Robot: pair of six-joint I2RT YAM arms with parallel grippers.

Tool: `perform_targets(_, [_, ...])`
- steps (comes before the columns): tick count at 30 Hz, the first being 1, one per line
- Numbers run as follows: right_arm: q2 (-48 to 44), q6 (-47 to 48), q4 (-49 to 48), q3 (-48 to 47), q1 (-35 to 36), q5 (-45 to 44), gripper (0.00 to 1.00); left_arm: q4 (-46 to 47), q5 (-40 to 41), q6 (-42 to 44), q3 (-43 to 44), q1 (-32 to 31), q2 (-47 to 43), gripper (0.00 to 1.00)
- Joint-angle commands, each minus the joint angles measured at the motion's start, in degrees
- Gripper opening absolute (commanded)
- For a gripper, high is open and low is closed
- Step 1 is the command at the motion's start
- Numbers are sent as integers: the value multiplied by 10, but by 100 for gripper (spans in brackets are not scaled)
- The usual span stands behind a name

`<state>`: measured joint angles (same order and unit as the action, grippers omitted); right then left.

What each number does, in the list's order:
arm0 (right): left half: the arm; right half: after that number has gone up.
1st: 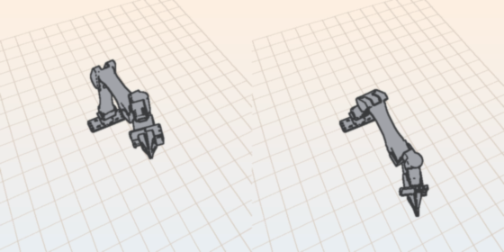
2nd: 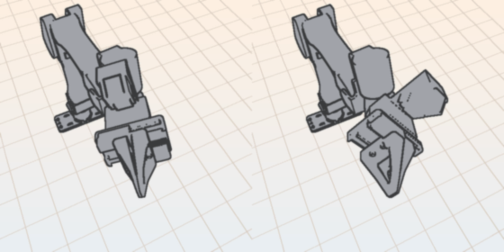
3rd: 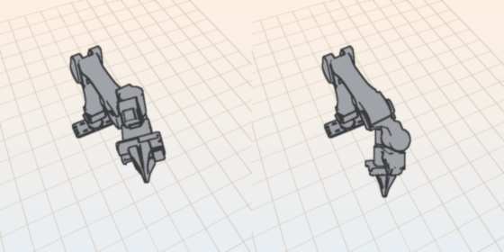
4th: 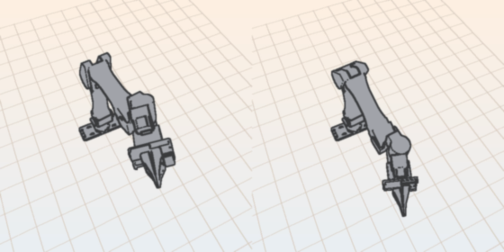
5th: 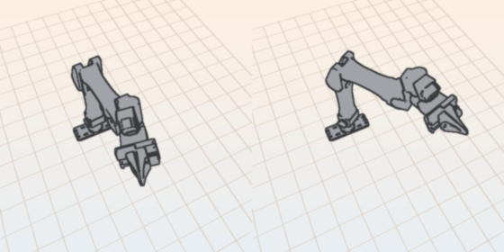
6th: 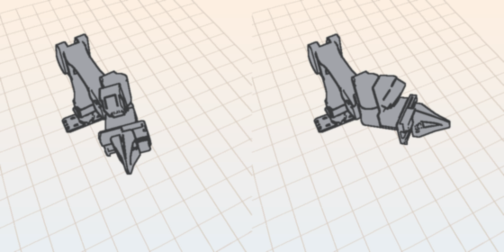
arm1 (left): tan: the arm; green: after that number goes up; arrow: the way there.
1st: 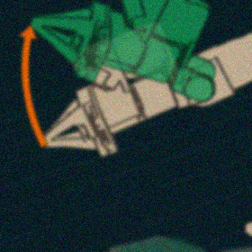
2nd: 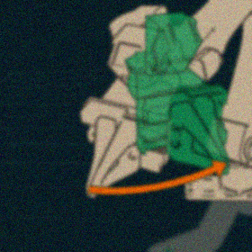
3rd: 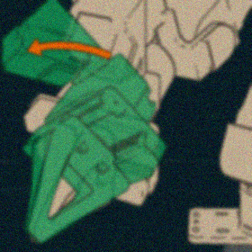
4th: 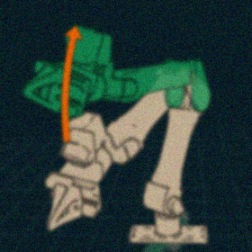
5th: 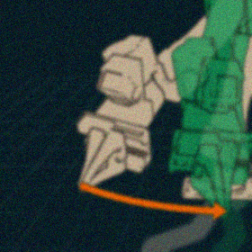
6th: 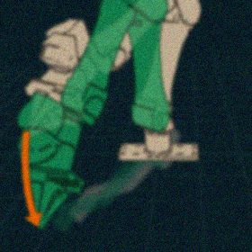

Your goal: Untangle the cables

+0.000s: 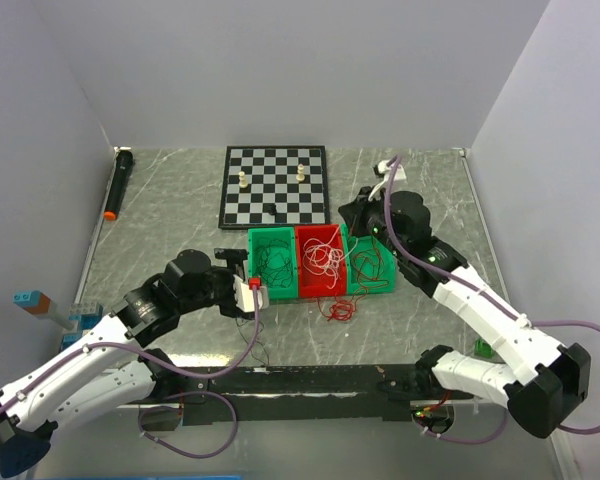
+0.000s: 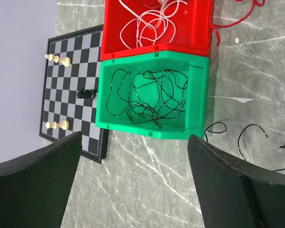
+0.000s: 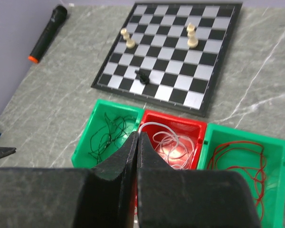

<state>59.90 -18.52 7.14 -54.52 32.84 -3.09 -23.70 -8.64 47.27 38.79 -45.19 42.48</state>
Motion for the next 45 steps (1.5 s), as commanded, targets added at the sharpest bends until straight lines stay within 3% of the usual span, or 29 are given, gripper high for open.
perform_targets(1, [34,-27,-33,6,-3,22,0,12,-10,-8,-3,3,-4,97])
perform_targets(6, [100,-50,-62,9,-2,21,0,-11,-19,13,-9,4,-6,97])
perform_targets(12, [169,-56,-68,5,24,-2,0,-28,-52,-23,9,19,-5,97])
perform_targets(27, [340,-117,7,-78,52,-37,0,-88,-80,-15,16,27,10,96])
perform_targets(31, [334,-122,17,-81,53,-27,0,-118,-90,19,-11,27,9,97])
perform_targets(39, [279,-98,70,-100,55,-21,46,-125,-102,67,-87,27,1,97])
perform_targets(45, [218,-90,103,-96,54,-38,52,-109,-126,67,-93,27,13,97])
